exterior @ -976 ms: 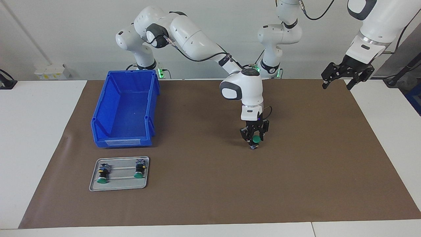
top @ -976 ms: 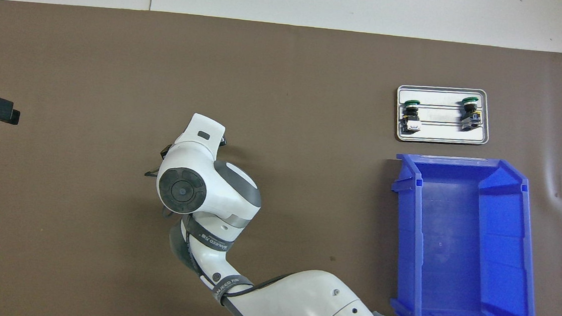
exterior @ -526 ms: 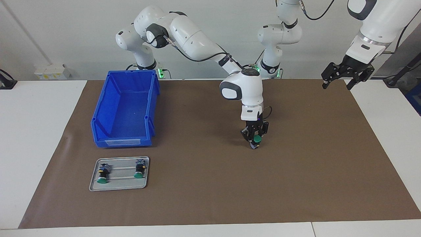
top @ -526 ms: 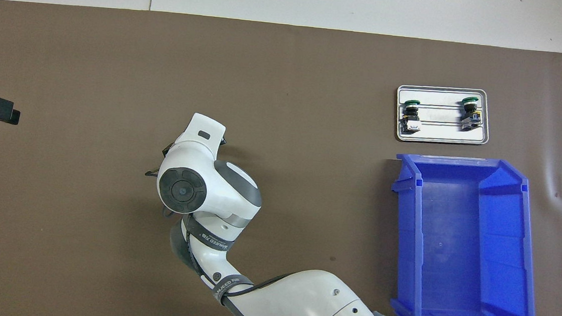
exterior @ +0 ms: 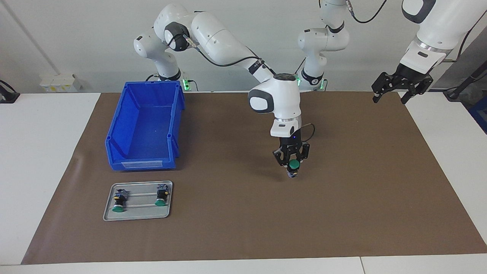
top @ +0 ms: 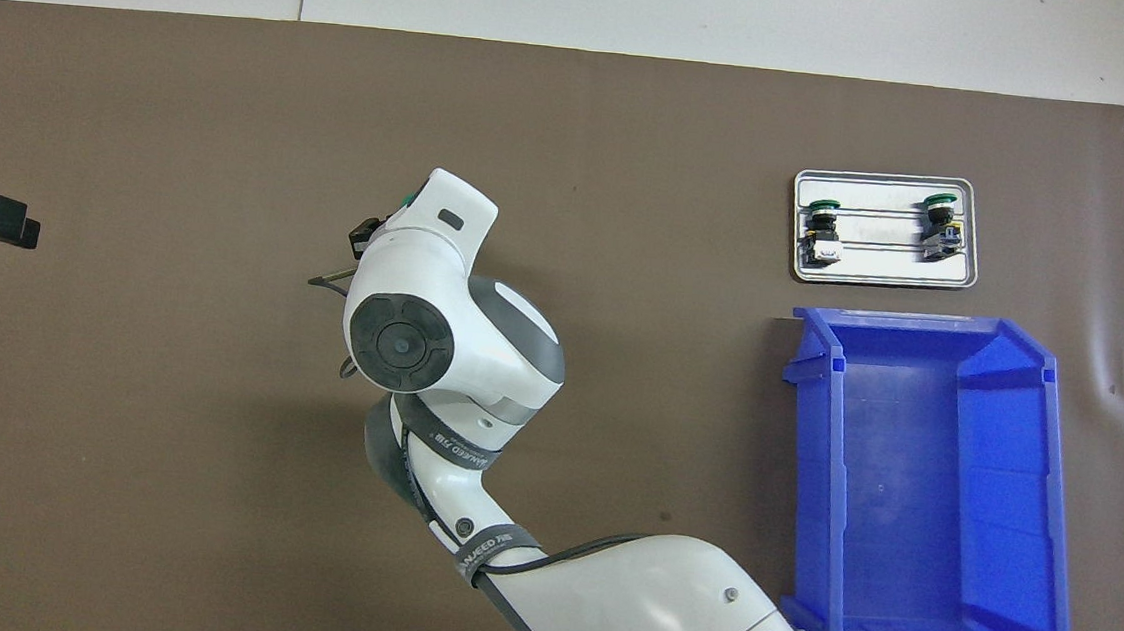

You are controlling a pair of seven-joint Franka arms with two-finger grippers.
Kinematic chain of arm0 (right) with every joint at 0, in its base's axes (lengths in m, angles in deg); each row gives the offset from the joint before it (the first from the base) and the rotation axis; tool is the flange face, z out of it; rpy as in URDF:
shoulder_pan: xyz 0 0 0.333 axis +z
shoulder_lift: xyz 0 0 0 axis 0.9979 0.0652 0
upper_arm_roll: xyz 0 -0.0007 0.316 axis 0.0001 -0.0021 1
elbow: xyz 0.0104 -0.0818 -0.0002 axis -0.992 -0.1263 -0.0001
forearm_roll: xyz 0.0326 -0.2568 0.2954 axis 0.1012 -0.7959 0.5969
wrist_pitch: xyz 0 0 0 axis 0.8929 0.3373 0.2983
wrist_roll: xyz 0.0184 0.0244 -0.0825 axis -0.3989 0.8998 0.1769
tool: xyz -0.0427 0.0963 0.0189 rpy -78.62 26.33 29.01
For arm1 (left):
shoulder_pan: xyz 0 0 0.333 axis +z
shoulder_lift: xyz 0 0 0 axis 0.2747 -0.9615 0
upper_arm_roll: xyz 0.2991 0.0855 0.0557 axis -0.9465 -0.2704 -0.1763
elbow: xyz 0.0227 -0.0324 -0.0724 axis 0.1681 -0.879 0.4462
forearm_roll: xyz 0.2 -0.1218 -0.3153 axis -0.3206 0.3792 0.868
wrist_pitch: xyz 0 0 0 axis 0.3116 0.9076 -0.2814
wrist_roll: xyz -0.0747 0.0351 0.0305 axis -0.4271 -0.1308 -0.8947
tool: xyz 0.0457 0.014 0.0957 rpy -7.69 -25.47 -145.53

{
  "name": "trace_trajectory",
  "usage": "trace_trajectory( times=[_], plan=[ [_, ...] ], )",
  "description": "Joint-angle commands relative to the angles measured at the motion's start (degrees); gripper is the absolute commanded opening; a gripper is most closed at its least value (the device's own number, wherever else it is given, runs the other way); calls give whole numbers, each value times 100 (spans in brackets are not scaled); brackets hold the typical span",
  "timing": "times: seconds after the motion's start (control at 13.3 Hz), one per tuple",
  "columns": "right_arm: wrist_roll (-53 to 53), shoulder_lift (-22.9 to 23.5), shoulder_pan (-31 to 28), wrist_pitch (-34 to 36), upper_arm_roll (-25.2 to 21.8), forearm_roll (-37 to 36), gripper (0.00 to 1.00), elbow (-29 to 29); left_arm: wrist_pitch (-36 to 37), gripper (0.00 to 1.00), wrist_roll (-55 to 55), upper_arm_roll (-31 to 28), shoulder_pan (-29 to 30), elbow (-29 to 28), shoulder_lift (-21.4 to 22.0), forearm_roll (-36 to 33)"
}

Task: Place and press button with both arms
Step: 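Carry the button module over the blue bin with the right gripper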

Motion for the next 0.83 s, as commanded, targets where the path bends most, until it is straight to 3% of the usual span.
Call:
trace_trajectory(
  times=[0.0,0.3,0.53,0.75],
  plan=[
    [58,-761,-390,249,-46,-179,0,-591,-76,100,-28,23,23,-213,183,-96],
    [-372,-1965,-1006,547,-19,-22,0,-1673,-76,100,-28,23,23,-213,174,-96],
    [-706,-2616,-1375,1232,-19,470,0,-2043,-76,100,-28,23,23,-213,183,-96],
    [-1679,-3354,-2042,1585,-19,734,0,-2622,-76,100,-28,23,23,-213,183,-96]
  ],
)
